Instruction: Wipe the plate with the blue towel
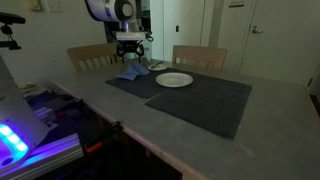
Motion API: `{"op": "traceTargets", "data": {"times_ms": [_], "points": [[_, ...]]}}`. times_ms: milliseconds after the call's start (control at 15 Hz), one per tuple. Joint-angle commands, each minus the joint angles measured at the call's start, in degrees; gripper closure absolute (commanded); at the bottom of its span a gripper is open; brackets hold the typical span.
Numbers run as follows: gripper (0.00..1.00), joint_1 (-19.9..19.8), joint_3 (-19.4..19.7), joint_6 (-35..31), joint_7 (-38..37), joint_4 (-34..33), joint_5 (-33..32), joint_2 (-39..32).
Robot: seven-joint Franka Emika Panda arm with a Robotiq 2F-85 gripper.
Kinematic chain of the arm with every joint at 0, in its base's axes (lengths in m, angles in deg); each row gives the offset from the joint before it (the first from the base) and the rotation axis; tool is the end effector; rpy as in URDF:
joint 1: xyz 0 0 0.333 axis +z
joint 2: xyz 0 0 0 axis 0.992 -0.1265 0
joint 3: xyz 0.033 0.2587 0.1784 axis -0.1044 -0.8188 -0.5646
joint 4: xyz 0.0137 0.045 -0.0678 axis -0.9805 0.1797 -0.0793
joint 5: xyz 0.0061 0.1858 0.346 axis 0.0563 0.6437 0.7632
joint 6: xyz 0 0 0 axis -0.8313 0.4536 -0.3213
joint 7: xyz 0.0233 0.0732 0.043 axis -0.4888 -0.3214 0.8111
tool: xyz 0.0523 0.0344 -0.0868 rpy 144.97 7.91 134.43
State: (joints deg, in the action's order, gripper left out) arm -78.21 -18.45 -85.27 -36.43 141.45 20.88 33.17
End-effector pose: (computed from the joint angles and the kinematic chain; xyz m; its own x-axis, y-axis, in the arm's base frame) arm 0.5385 0.1712 0.2147 0.6151 0.7811 0.1079 0.7863 -0.6178 -0.0096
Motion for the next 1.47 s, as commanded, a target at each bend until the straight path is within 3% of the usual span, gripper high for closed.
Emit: {"op": "traceTargets", "data": {"times_ms": [0, 867, 933, 1000, 1400], "points": [[0.00, -2.31, -1.36, -2.03, 2.56, -3.43, -0.22, -5.16], [0.00, -1.13, 0.08, -1.22, 0.36, -9.32, -4.78, -10.59], [0.09, -1.09, 0.27, -0.78, 0.02, -9.28, -5.17, -10.34], [0.27, -1.13, 0.40, -0.74, -0.24, -9.19, -5.49, -10.25], [0.69, -1.12, 0.93, 0.19, -1.71, -9.21, -6.27, -10.05]]}}
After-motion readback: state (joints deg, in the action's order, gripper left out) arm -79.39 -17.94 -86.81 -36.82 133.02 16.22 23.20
